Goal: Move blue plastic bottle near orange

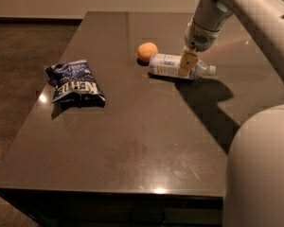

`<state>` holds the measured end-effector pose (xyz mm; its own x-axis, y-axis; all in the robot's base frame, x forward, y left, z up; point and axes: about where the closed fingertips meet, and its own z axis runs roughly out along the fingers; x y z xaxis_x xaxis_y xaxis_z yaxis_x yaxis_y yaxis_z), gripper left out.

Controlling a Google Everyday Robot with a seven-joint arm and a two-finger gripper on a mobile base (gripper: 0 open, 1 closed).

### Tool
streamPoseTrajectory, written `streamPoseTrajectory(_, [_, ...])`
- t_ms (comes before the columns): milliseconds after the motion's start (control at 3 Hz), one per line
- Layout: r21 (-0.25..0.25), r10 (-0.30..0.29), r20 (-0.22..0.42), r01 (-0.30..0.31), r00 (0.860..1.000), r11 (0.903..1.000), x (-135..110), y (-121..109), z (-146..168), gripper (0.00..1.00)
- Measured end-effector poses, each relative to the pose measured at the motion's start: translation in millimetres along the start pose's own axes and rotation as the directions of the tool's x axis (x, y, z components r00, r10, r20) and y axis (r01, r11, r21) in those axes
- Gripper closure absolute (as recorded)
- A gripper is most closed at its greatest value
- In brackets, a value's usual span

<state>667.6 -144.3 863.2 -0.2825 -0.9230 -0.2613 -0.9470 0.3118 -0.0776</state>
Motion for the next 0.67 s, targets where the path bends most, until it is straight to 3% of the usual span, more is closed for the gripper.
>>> streamPoseTrajectory(333, [-0.006,0.015,0.001,-0.015,1.0,0.9999,0.5,-3.9,5.2,0.0])
streamPoseTrajectory(667, [-0.006,0.016,0.001,-0.016,1.0,0.9999,0.5,-4.0,5.4,0.0])
